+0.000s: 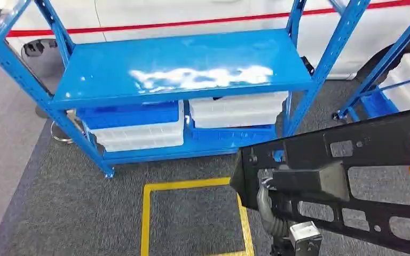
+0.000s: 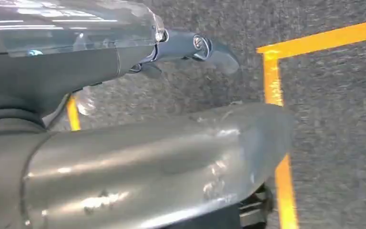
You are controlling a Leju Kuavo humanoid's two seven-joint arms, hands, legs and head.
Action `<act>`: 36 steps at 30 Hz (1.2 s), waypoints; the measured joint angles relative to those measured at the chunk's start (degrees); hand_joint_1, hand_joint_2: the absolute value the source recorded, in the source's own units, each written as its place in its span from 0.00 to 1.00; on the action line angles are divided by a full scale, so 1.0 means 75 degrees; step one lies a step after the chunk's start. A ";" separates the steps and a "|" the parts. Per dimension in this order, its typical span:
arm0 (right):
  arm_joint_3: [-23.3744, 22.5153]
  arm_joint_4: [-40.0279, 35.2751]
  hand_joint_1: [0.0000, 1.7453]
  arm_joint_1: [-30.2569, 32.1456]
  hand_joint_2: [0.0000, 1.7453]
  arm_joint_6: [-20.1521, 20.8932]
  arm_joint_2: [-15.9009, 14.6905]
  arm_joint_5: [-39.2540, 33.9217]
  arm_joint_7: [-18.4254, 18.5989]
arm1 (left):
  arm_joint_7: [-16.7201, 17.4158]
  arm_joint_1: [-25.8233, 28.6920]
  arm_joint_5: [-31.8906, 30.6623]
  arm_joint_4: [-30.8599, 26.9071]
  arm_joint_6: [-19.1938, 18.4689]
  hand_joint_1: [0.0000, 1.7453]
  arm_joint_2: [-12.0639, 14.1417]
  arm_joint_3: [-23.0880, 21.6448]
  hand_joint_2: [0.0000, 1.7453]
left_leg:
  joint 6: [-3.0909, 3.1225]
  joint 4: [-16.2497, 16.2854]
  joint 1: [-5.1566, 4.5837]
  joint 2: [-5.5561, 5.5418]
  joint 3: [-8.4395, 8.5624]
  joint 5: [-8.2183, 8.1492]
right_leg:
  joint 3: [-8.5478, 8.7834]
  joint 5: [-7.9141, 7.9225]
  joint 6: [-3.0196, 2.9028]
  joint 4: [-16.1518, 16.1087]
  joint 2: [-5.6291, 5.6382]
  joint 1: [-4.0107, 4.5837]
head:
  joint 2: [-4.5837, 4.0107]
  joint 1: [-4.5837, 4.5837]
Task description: Take the parts from the cabinet and place them on the table.
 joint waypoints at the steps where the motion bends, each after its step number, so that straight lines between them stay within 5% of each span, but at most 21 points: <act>1: -0.0015 -0.0038 1.00 0.0028 1.00 -0.0009 0.0030 0.0027 -0.0044 | -0.0018 0.0013 -0.0021 0.0000 -0.0021 0.00 0.0000 0.0000 0.00 | -0.0051 0.0512 0.0035 0.0001 -0.0102 -0.0481 | -0.0091 0.0073 -0.0015 0.0005 -0.0004 0.0006 | 0.0000 -0.0032; 3: -0.0029 -0.0088 1.00 0.0049 1.00 -0.0017 0.0047 0.0096 -0.0102 | -0.0058 0.0010 -0.0056 0.0000 -0.0053 0.00 0.0000 0.0000 0.00 | -0.0116 0.1571 0.0066 0.0002 -0.0277 -0.1086 | -0.0285 0.0220 -0.0018 0.0026 -0.0019 0.0025 | 0.0000 -0.0023; 5: -0.0035 -0.0105 1.00 0.0064 1.00 -0.0029 0.0058 0.0137 -0.0117 | -0.0091 -0.0007 -0.0073 0.0000 -0.0073 0.00 0.0000 -0.0003 0.00 | -0.0141 0.1832 0.0090 0.0002 -0.0060 -0.0850 | -0.0511 0.0360 -0.0001 0.0080 -0.0032 0.0025 | 0.0000 -0.0020; 7: -0.0050 -0.0149 1.00 0.0074 1.00 -0.0044 0.0085 0.0143 -0.0131 | -0.0094 -0.0013 -0.0079 0.0000 -0.0079 0.00 0.0000 -0.0003 0.00 | -0.0126 0.1022 0.0107 0.0002 0.0608 -0.0335 | -0.0676 0.0464 0.0031 0.0121 -0.0025 0.0022 | 0.0000 -0.0020; 8: -0.0070 -0.0193 1.00 0.0078 1.00 -0.0070 0.0108 0.0134 -0.0154 | -0.0094 -0.0027 -0.0085 0.0000 -0.0079 0.00 0.0000 -0.0003 0.00 | -0.0085 0.0221 0.0109 -0.0017 0.1175 -0.0202 | -0.0741 0.0533 0.0068 0.0145 -0.0009 0.0022 | 0.0000 -0.0029; 10: -0.0105 -0.0280 1.00 0.0102 1.00 -0.0128 0.0158 0.0120 -0.0201 | -0.0088 -0.0053 -0.0128 0.0000 -0.0076 0.00 0.0000 -0.0006 0.00 | -0.0005 -0.0814 0.0054 -0.0077 0.1749 -0.0551 | -0.0805 0.0666 0.0176 0.0147 -0.0016 0.0034 | 0.0000 -0.0003; 13: -0.0166 -0.0321 1.00 0.0124 1.00 -0.0137 0.0193 0.0120 -0.0216 | -0.0064 -0.0043 -0.0137 0.0000 -0.0073 0.00 0.0000 -0.0006 0.00 | 0.0105 -0.0791 -0.0002 -0.0074 0.1568 -0.0349 | -0.0812 0.0932 0.0332 -0.0004 -0.0021 -0.0006 | 0.0000 -0.0017; 14: -0.0201 -0.0321 1.00 0.0132 1.00 -0.0152 0.0193 0.0134 -0.0216 | -0.0056 -0.0038 -0.0140 0.0000 -0.0073 0.00 -0.0003 -0.0006 0.00 | 0.0202 -0.0889 0.0105 -0.0021 0.1535 -0.0203 | -0.0860 0.0806 0.0379 0.0045 -0.0016 -0.0006 | 0.0000 -0.0006; 16: -0.0248 -0.0321 1.00 0.0154 1.00 -0.0172 0.0193 0.0207 -0.0210 | -0.0047 -0.0058 -0.0146 0.0000 -0.0073 0.00 -0.0006 -0.0006 0.00 | 0.0321 -0.0860 0.0056 0.0013 0.1333 -0.0040 | -0.1072 -0.0079 0.0384 0.0630 0.0027 -0.0014 | 0.0000 0.0041; 17: -0.0268 -0.0321 1.00 0.0156 1.00 -0.0175 0.0193 0.0248 -0.0193 | -0.0044 -0.0056 -0.0155 0.0000 -0.0073 0.00 -0.0006 -0.0006 0.00 | 0.0346 -0.0825 0.0034 0.0021 0.1188 0.0051 | -0.1213 -0.0614 0.0392 0.1276 0.0028 -0.0015 | -0.0003 0.0049; 18: -0.0277 -0.0321 1.00 0.0157 1.00 -0.0192 0.0193 0.0274 -0.0181 | -0.0044 -0.0059 -0.0157 0.0000 -0.0073 0.00 -0.0006 -0.0006 0.00 | 0.0357 -0.0799 0.0010 0.0036 0.1059 0.0126 | -0.1294 -0.0895 0.0403 0.1800 0.0028 -0.0013 | -0.0003 0.0044; 19: -0.0286 -0.0321 1.00 0.0156 1.00 -0.0207 0.0193 0.0286 -0.0181 | -0.0044 -0.0061 -0.0160 0.0000 -0.0076 0.00 -0.0006 -0.0006 0.00 | 0.0356 -0.0745 -0.0009 0.0046 0.0909 0.0207 | -0.1320 -0.0910 0.0415 0.2212 0.0028 -0.0013 | 0.0000 0.0049; 21: -0.0312 -0.0318 1.00 0.0157 1.00 -0.0227 0.0193 0.0286 -0.0169 | -0.0044 -0.0066 -0.0160 0.0000 -0.0079 0.00 -0.0006 -0.0006 0.00 | 0.0336 -0.0615 -0.0019 0.0056 0.0604 0.0333 | -0.1047 -0.0347 0.0401 0.2253 0.0028 -0.0013 | 0.0000 0.0046; 22: -0.0315 -0.0318 1.00 0.0155 1.00 -0.0239 0.0193 0.0286 -0.0166 | -0.0044 -0.0068 -0.0160 0.0000 -0.0079 0.00 -0.0006 -0.0006 0.00 | 0.0316 -0.0538 -0.0019 0.0055 0.0443 0.0390 | -0.0677 -0.0031 0.0379 0.1871 0.0028 -0.0013 | 0.0000 0.0044; 23: -0.0315 -0.0318 1.00 0.0147 1.00 -0.0242 0.0193 0.0289 -0.0166 | -0.0044 -0.0072 -0.0163 0.0000 -0.0079 0.00 -0.0006 -0.0006 0.00 | 0.0293 -0.0462 -0.0019 0.0048 0.0329 0.0439 | -0.0224 0.0039 0.0348 0.1328 0.0028 -0.0012 | 0.0000 0.0047; 25: -0.0318 -0.0324 1.00 0.0106 1.00 -0.0239 0.0196 0.0312 -0.0161 | -0.0050 -0.0088 -0.0178 0.0000 -0.0096 0.00 -0.0009 -0.0006 0.00 | 0.0218 -0.0346 -0.0049 0.0041 0.0197 0.0509 | 0.0645 -0.0525 0.0279 0.0001 0.0046 0.0054 | 0.0000 0.0029; 28: -0.0329 -0.0324 1.00 0.0074 1.00 -0.0224 0.0204 0.0321 -0.0140 | -0.0064 -0.0082 -0.0207 0.0000 -0.0099 0.00 -0.0006 -0.0006 0.00 | 0.0084 -0.0432 -0.0013 0.0032 0.0124 0.0819 | 0.0465 -0.0360 0.0136 -0.0010 0.0044 0.0122 | 0.0000 0.0044; 29: -0.0329 -0.0318 1.00 0.0067 1.00 -0.0201 0.0216 0.0321 -0.0126 | -0.0067 -0.0071 -0.0207 0.0000 -0.0099 0.00 0.0009 -0.0006 0.00 | 0.0047 -0.0399 -0.0012 0.0003 0.0044 0.0761 | 0.0360 -0.0233 0.0053 -0.0058 0.0002 0.0031 | 0.0000 0.0096; 32: -0.0332 -0.0318 1.00 0.0040 1.00 -0.0172 0.0233 0.0321 -0.0094 | -0.0047 -0.0041 -0.0222 0.0000 -0.0102 0.00 0.0009 -0.0006 0.00 | -0.0092 0.0584 0.0051 -0.0007 -0.0190 -0.0618 | 0.0010 0.0066 -0.0093 -0.0053 -0.0016 0.0047 | 0.0000 0.0008; 34: -0.0332 -0.0318 1.00 0.0038 1.00 -0.0169 0.0233 0.0321 -0.0079 | -0.0044 -0.0048 -0.0233 0.0000 -0.0102 0.00 0.0009 -0.0009 0.00 | -0.0141 0.1585 0.0067 -0.0007 -0.0258 -0.1076 | -0.0254 0.0272 -0.0087 -0.0028 -0.0029 0.0061 | 0.0000 0.0011; 36: -0.0332 -0.0318 1.00 0.0035 1.00 -0.0149 0.0233 0.0321 -0.0068 | -0.0044 -0.0059 -0.0236 0.0000 -0.0108 0.00 0.0009 -0.0009 0.00 | -0.0152 0.1821 0.0074 -0.0008 0.0008 -0.0530 | -0.0582 0.0470 -0.0066 0.0044 -0.0053 0.0060 | 0.0000 0.0012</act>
